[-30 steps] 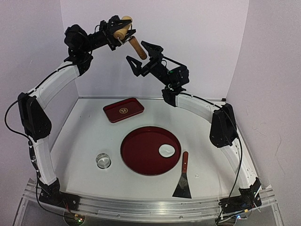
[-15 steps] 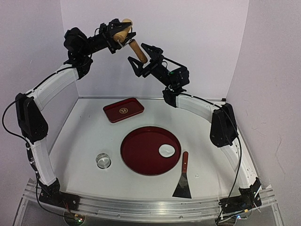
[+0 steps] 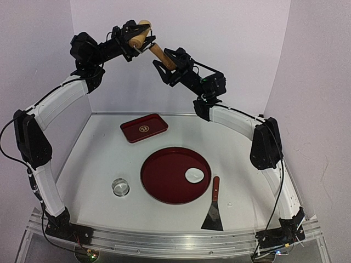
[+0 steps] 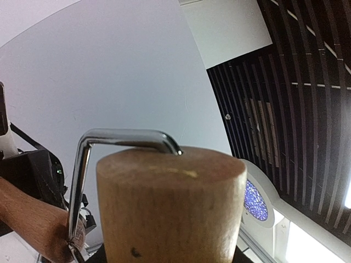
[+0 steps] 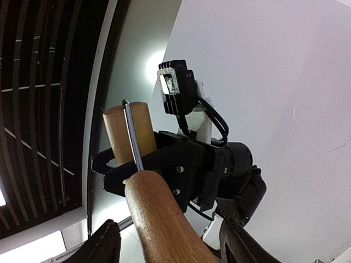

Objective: Roll out the dumpling wrappers from the dough

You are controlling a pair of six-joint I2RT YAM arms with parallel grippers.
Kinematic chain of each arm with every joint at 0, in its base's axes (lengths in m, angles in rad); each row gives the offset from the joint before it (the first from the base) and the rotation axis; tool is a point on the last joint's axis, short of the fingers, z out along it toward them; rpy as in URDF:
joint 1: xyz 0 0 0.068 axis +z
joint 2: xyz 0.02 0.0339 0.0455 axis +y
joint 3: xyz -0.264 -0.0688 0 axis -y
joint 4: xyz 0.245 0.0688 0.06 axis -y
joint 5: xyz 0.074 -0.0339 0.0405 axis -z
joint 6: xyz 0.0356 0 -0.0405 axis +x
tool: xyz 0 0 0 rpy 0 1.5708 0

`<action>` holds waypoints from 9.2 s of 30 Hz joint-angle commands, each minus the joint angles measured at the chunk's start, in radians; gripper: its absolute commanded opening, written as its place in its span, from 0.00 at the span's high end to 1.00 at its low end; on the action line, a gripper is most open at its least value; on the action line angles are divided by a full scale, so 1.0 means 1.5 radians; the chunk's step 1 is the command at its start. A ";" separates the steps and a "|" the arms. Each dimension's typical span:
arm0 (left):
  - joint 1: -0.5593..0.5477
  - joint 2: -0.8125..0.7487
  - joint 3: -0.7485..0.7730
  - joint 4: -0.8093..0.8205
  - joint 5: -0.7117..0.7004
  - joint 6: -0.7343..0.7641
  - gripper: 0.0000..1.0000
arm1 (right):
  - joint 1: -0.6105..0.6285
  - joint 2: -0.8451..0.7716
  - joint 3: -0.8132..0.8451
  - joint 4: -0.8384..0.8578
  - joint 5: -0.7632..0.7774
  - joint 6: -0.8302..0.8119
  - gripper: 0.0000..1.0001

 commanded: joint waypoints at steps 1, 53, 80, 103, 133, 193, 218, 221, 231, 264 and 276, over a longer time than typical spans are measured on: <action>0.002 -0.048 -0.014 0.016 -0.003 0.030 1.00 | 0.003 -0.083 -0.029 0.044 -0.038 0.005 0.42; 0.069 -0.174 -0.147 -0.808 -0.040 0.672 0.00 | 0.001 -0.519 -0.525 -0.732 0.086 -0.512 1.00; -0.073 0.037 -0.290 -1.011 -0.457 0.927 0.19 | -0.003 -0.488 -0.393 -1.467 0.292 -0.761 1.00; -0.114 0.148 -0.261 -1.017 -0.464 0.940 0.64 | -0.003 -0.349 -0.373 -1.551 0.353 -0.858 1.00; -0.128 0.262 -0.190 -1.069 -0.465 0.914 0.92 | -0.008 -0.192 -0.383 -1.522 0.330 -0.926 1.00; -0.125 0.168 -0.275 -1.064 -0.555 0.897 0.78 | 0.021 -0.150 -0.204 -1.618 0.330 -0.938 1.00; -0.127 0.229 -0.237 -1.086 -0.533 0.862 0.82 | 0.028 -0.043 -0.366 -1.511 0.345 -0.984 1.00; -0.127 0.241 -0.224 -1.092 -0.534 0.865 0.82 | 0.031 -0.028 -0.362 -1.501 0.339 -0.986 1.00; -0.127 0.208 -0.122 -1.160 -0.556 0.863 0.75 | 0.031 -0.020 -0.329 -1.500 0.333 -0.990 1.00; -0.089 0.120 -0.383 -1.027 -0.556 0.845 0.66 | 0.036 -0.078 -0.229 -1.620 0.418 -0.995 1.00; -0.091 0.146 -0.376 -1.004 -0.543 0.828 0.99 | 0.074 -0.031 -0.269 -1.575 0.425 -0.977 1.00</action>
